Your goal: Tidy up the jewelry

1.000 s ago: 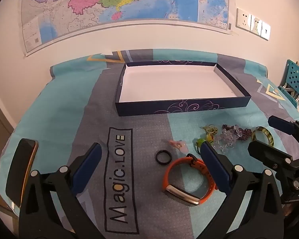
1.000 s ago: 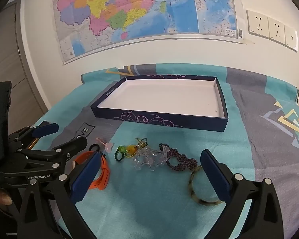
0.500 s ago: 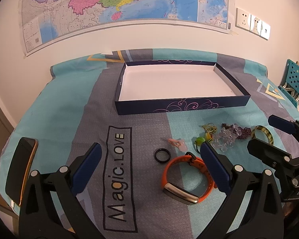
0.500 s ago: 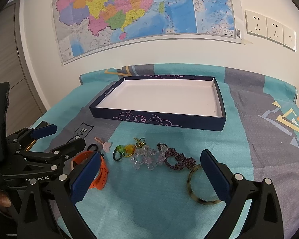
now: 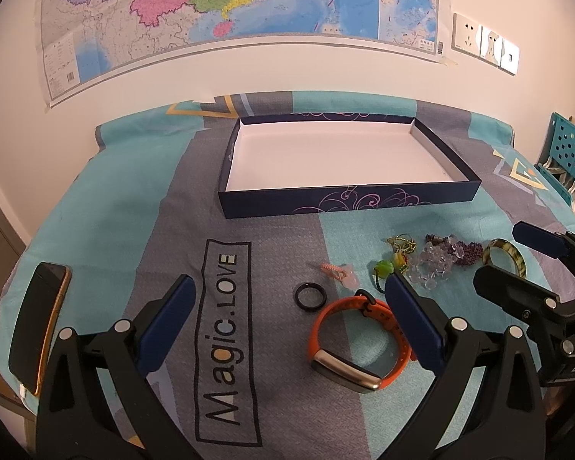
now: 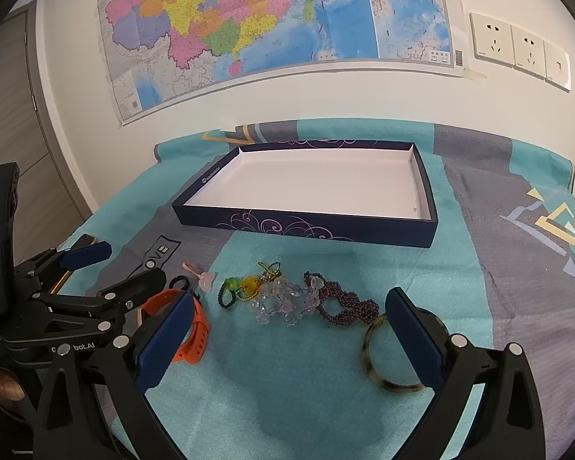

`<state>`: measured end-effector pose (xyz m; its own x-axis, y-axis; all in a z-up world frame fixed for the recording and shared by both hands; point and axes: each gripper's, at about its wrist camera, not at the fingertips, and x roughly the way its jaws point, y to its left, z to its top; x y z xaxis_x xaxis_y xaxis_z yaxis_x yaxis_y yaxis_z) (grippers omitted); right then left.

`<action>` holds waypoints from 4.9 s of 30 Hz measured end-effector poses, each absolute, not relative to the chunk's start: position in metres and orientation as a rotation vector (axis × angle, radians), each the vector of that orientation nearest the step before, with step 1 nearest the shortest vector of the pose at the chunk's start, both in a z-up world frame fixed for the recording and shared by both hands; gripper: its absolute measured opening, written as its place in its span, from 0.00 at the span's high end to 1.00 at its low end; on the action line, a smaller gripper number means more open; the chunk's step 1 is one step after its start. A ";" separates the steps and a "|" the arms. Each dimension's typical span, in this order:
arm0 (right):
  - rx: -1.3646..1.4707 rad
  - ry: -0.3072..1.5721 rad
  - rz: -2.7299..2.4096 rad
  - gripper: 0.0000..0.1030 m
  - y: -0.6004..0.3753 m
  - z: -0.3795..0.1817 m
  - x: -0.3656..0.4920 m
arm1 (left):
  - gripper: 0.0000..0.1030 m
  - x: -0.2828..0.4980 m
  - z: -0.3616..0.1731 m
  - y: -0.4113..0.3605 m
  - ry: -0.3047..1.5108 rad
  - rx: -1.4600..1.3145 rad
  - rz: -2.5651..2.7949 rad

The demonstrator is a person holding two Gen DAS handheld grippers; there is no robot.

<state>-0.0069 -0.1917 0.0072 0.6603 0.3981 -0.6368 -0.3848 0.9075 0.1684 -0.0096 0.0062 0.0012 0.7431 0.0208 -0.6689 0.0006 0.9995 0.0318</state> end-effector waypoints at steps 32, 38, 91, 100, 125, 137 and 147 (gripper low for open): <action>0.028 0.736 0.446 0.07 -0.191 0.005 -0.005 | 0.06 -0.009 -0.002 0.005 0.731 0.031 0.015; 0.031 0.737 0.449 0.07 -0.191 0.005 -0.004 | 0.06 -0.009 -0.004 0.003 0.730 0.036 0.018; 0.108 0.884 0.301 0.46 -0.275 -0.024 0.010 | 0.54 -0.003 -0.038 0.007 0.893 0.028 -0.340; 0.082 0.894 0.309 0.78 -0.276 -0.027 0.014 | 0.68 -0.003 -0.033 0.004 0.939 0.065 -0.386; -0.131 0.894 0.323 0.78 -0.250 -0.027 0.016 | 0.86 -0.006 -0.035 -0.002 0.945 0.168 -0.368; -0.050 0.879 0.377 0.94 -0.261 -0.019 0.018 | 0.94 -0.004 -0.029 0.016 0.942 0.033 -0.356; -0.007 0.785 0.425 0.94 -0.262 0.020 0.036 | 0.93 0.019 0.005 0.036 0.863 -0.105 -0.371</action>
